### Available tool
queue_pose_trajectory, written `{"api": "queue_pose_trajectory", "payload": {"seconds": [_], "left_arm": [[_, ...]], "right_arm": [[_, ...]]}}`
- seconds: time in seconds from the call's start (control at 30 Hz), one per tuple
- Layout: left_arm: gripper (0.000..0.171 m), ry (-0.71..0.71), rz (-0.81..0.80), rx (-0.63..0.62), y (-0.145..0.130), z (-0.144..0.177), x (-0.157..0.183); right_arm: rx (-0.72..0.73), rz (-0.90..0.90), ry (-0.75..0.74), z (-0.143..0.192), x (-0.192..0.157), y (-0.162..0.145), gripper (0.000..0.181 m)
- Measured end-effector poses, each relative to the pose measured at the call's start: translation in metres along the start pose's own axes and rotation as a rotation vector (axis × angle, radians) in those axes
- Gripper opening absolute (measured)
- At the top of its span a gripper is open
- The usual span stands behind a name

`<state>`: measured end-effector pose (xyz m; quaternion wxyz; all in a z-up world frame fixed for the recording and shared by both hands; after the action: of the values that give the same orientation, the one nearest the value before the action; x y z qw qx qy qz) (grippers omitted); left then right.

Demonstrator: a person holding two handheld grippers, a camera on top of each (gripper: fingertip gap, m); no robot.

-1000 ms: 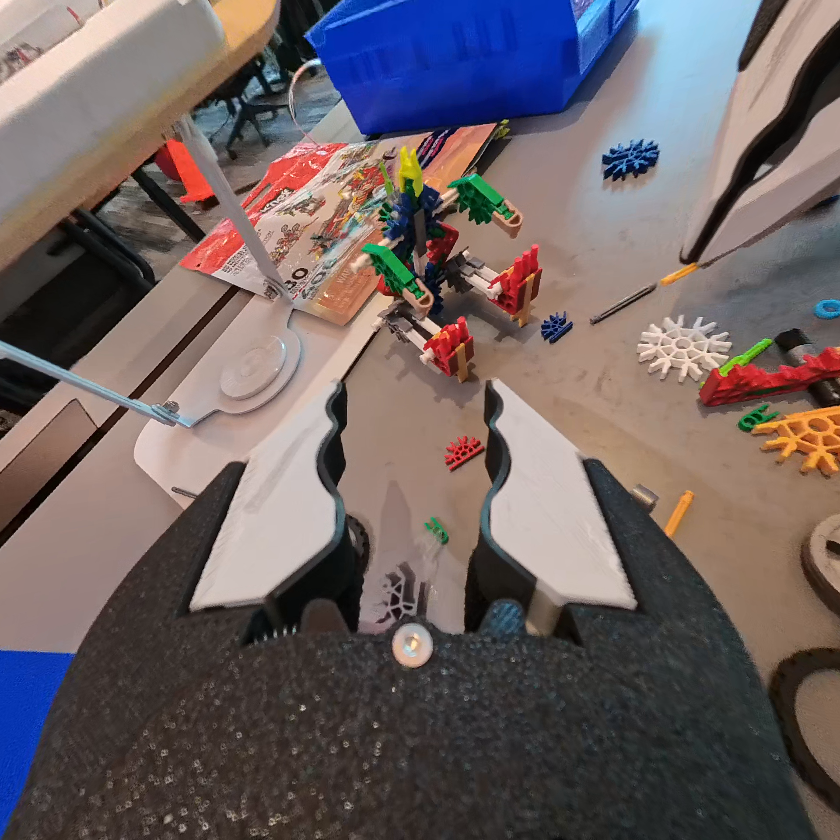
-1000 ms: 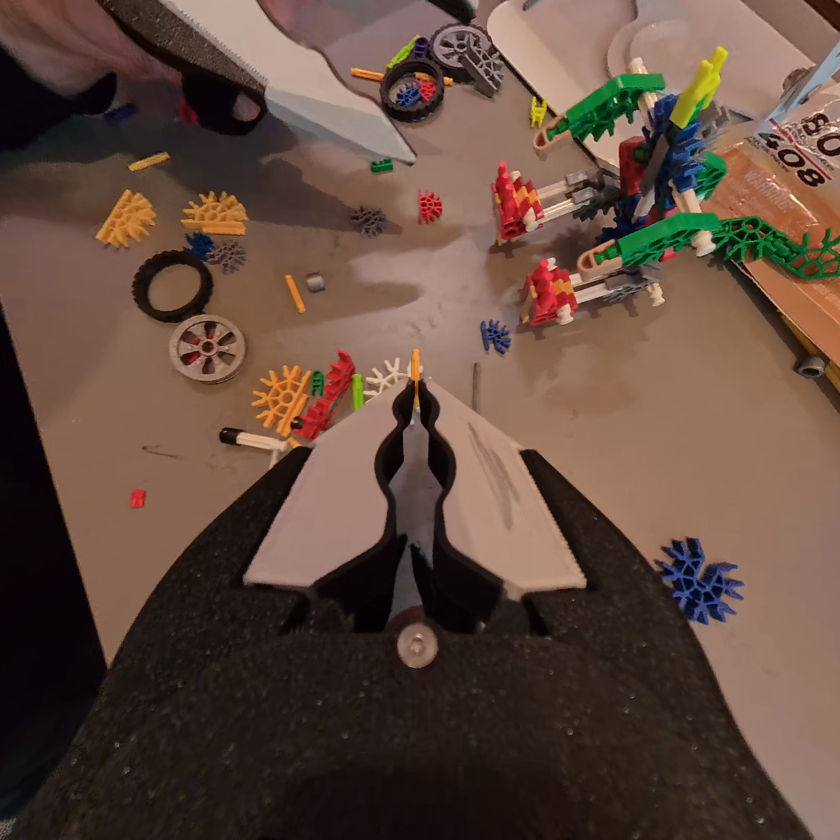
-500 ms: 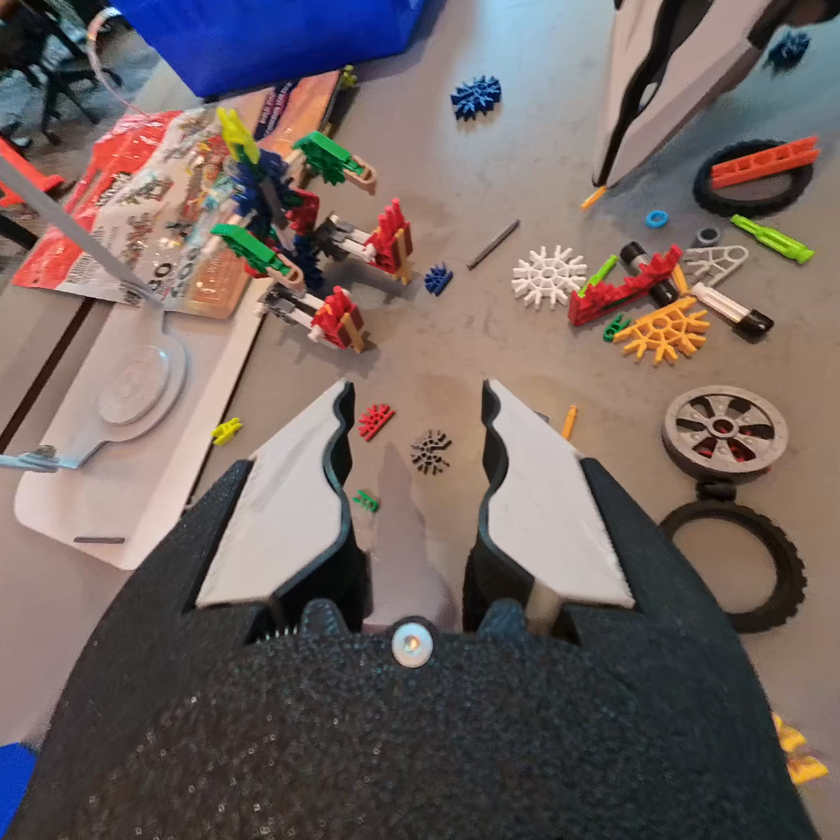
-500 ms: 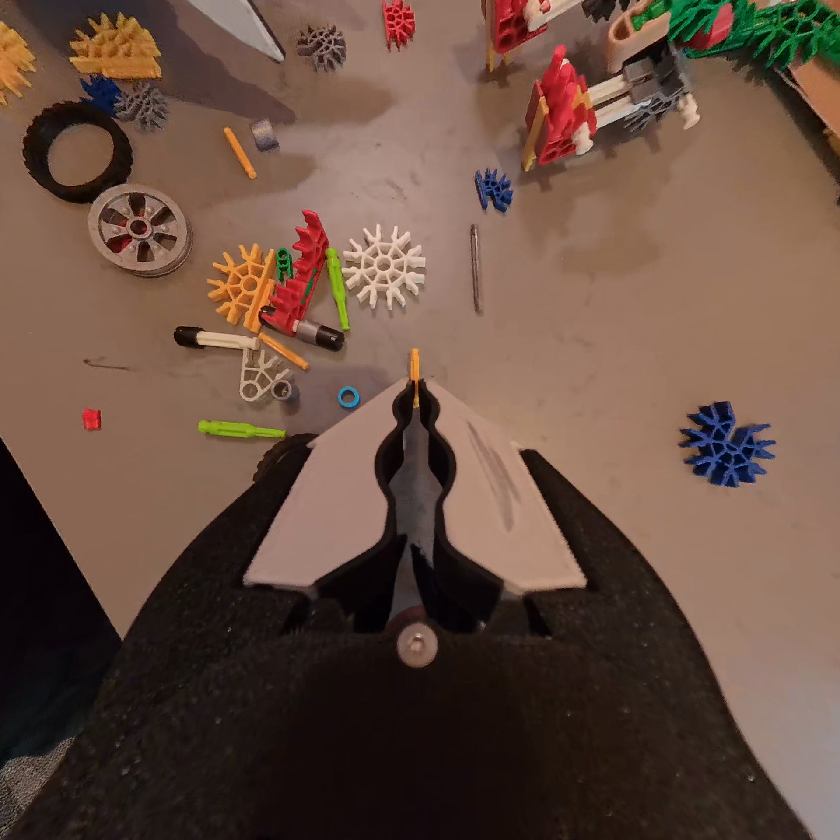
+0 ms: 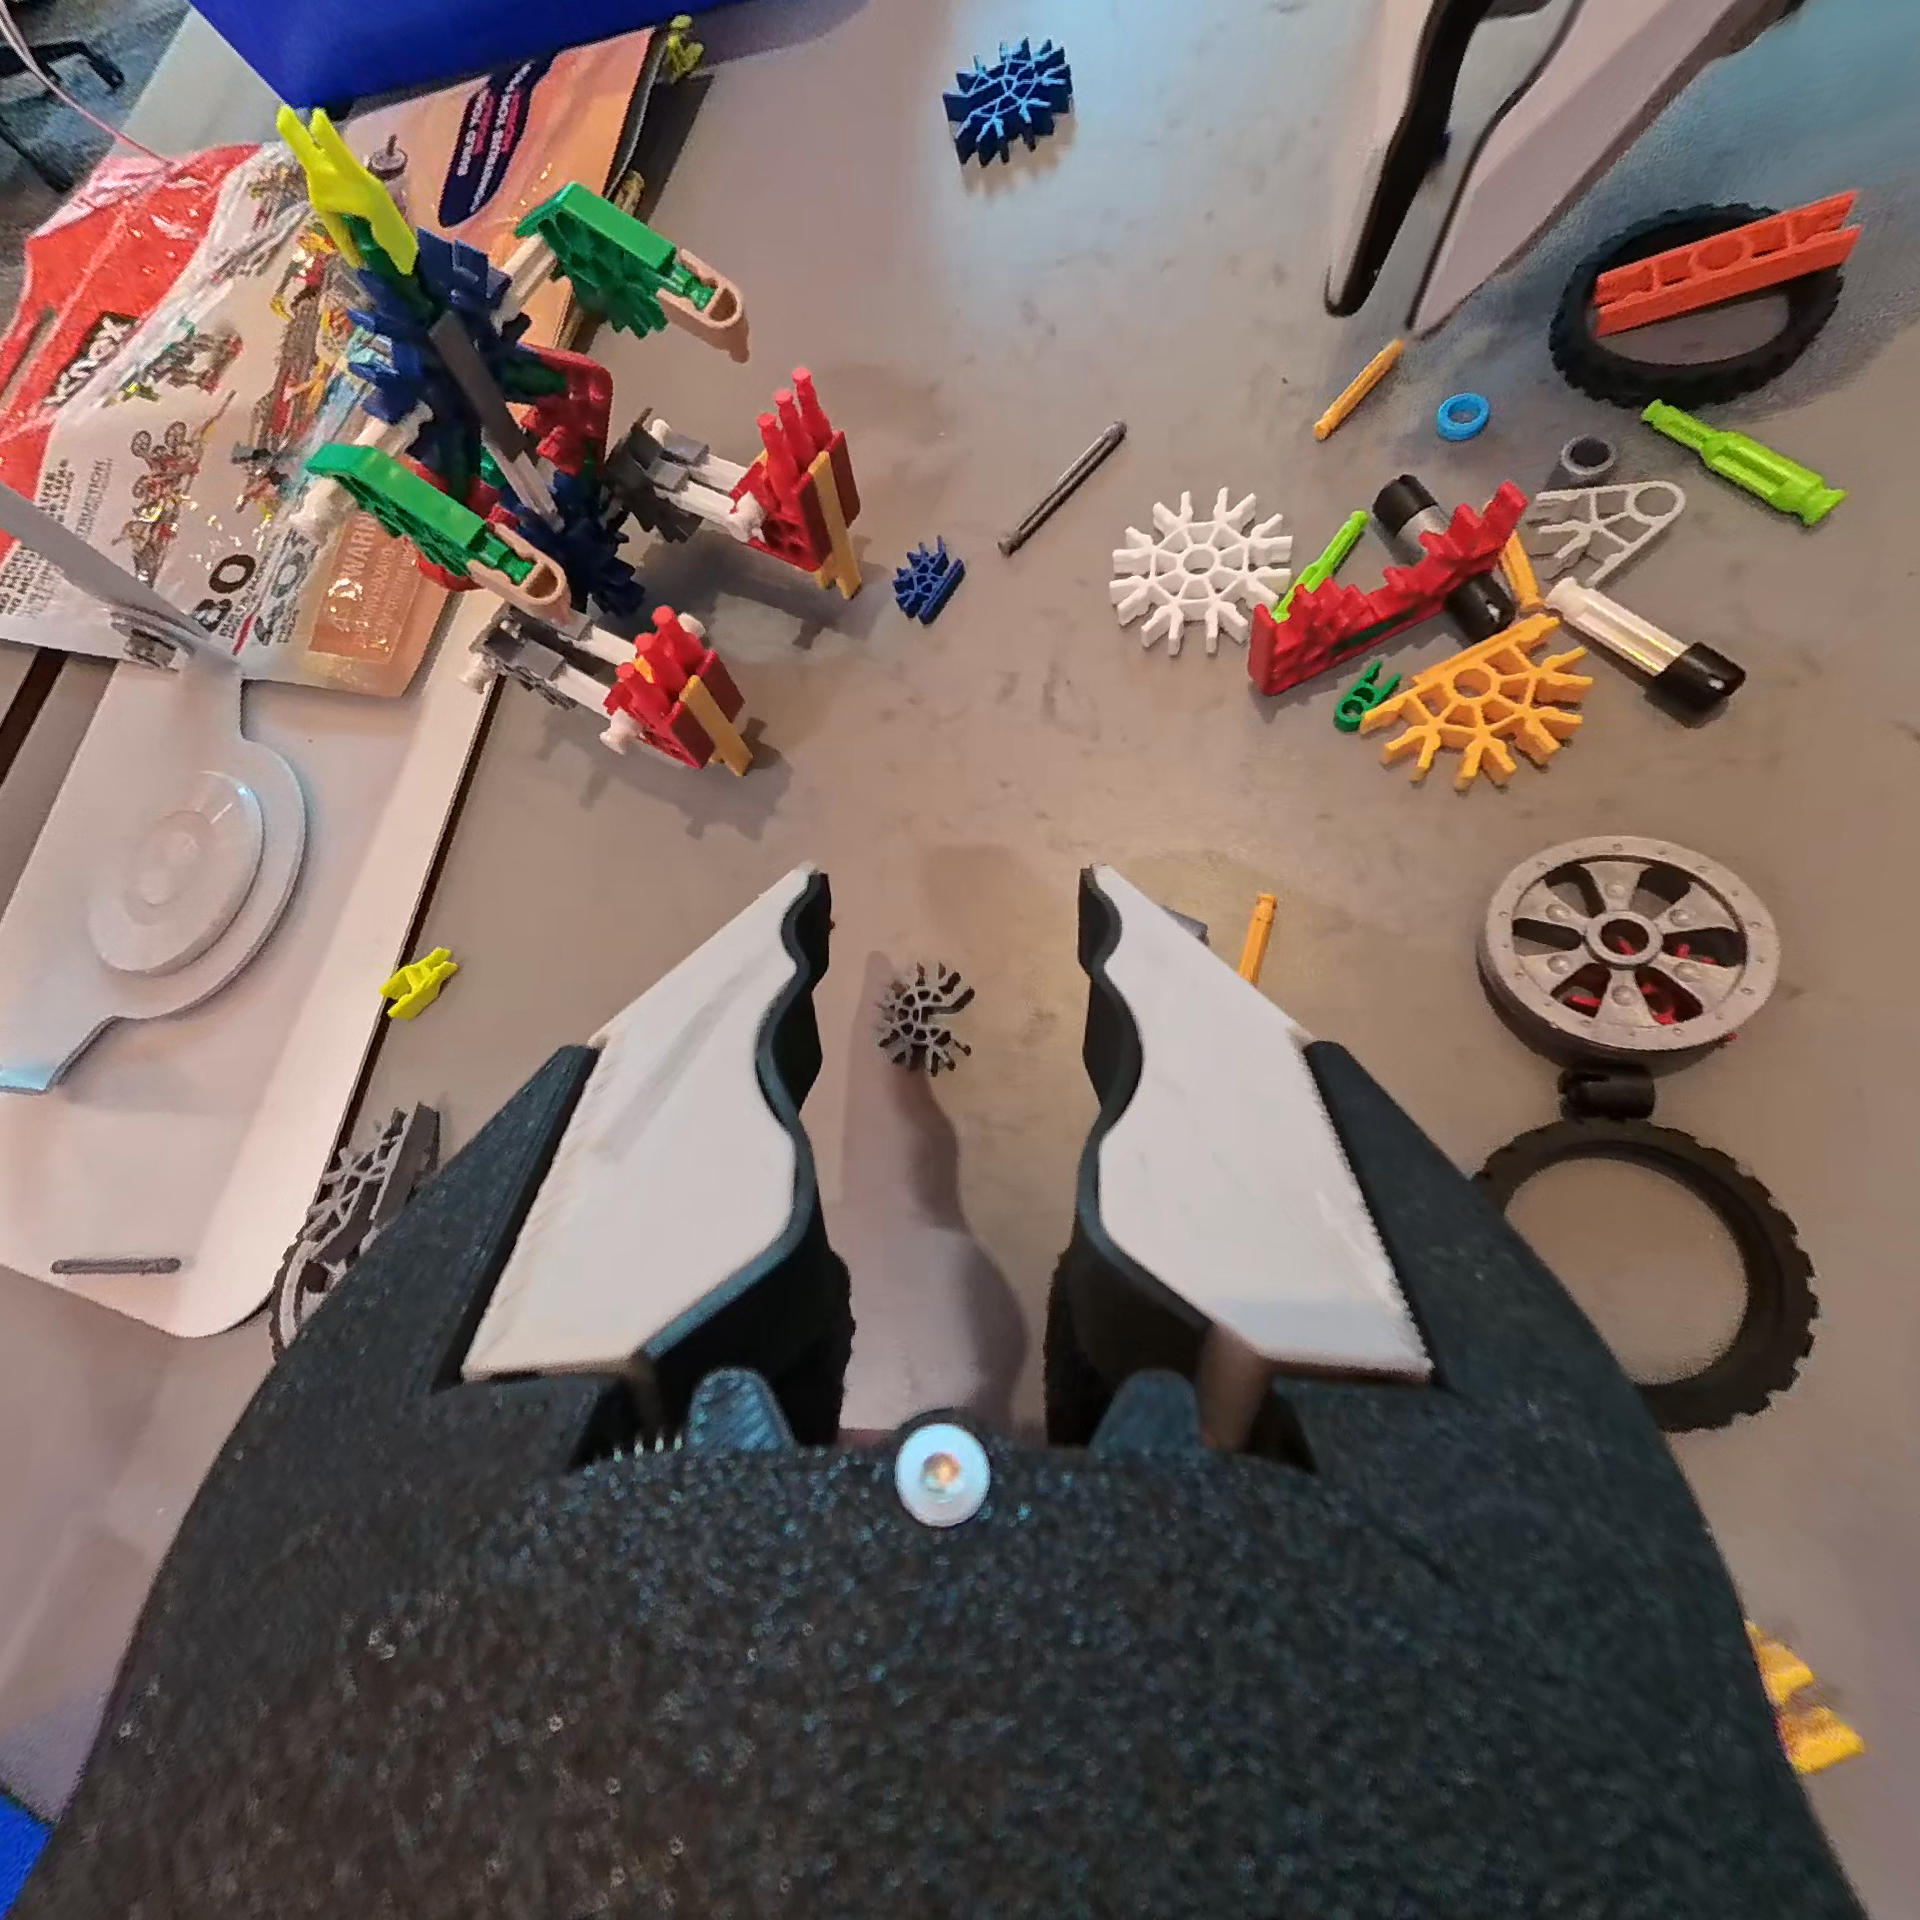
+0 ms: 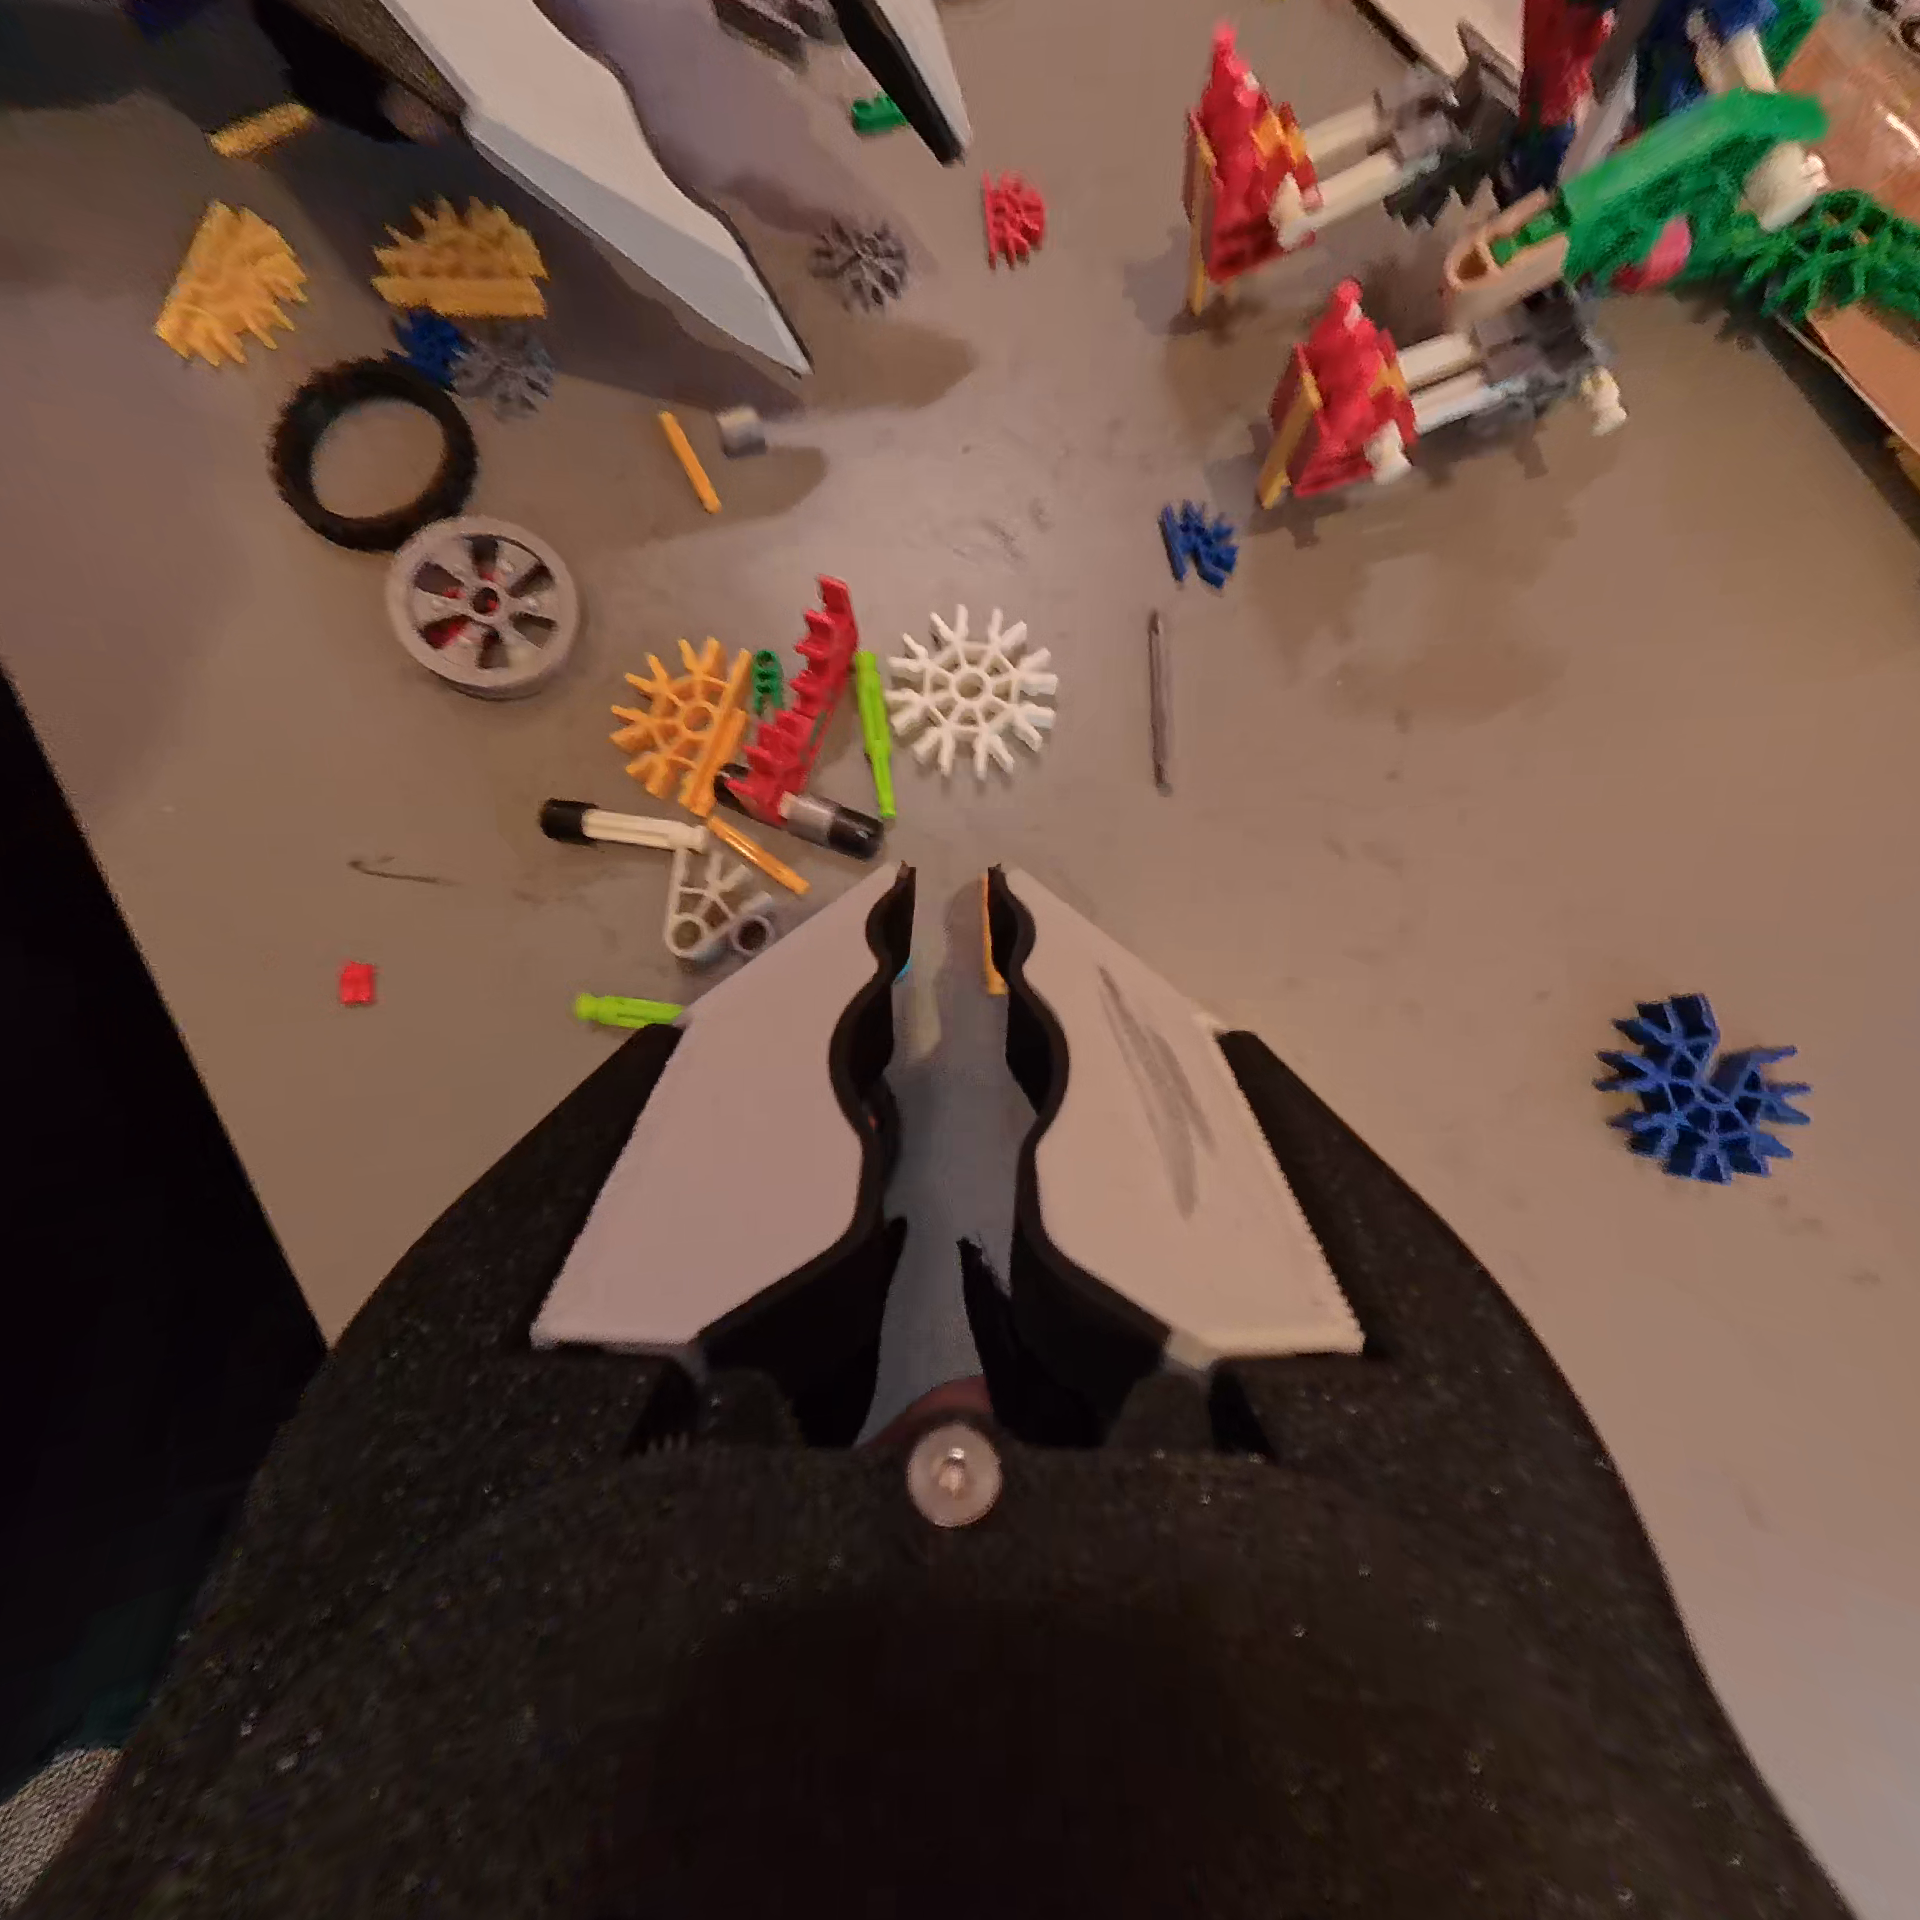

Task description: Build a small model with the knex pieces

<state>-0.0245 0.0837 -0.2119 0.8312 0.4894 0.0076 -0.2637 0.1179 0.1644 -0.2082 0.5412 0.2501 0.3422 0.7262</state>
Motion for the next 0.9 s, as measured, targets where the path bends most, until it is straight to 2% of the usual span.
{"api": "queue_pose_trajectory", "payload": {"seconds": [0.2,0.3,0.33,0.4,0.6,0.77,0.9], "left_arm": [[0.047,-0.003,-0.005,-0.007,-0.001,-0.003,0.002],[0.047,-0.004,-0.009,-0.01,-0.001,-0.004,0.003],[0.047,-0.004,-0.01,-0.011,-0.001,-0.005,0.004],[0.047,-0.007,-0.013,-0.014,-0.002,-0.006,0.005],[0.047,-0.016,-0.019,-0.017,-0.002,-0.007,0.007],[0.047,-0.038,0.009,0.022,0.005,-0.005,0.009],[0.047,-0.07,0.037,0.056,0.01,-0.004,0.013]], "right_arm": [[0.004,0.024,0.096,-0.015,-0.033,0.014,0.023],[-0.02,0.022,0.109,-0.027,-0.043,0.012,0.019],[-0.023,0.027,0.105,-0.03,-0.044,0.012,0.011],[-0.028,0.033,0.095,-0.032,-0.042,0.01,0.006],[0.016,0.007,0.108,-0.025,-0.035,0.015,0.005],[0.095,-0.093,0.168,-0.017,-0.024,0.023,0.006],[0.115,-0.096,0.177,-0.016,-0.019,0.027,0.006]]}}
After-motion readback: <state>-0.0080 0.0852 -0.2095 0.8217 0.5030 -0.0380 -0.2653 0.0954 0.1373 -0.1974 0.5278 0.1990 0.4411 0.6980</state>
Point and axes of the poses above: each gripper's, where its closed fingertips meet, z back along the fingers, y out of its top, x = y × z across the jaws, the point moved 3 cm from there along z, back along the fingers, and after that the axes turned 9 degrees about x, right-handed, at the moved point
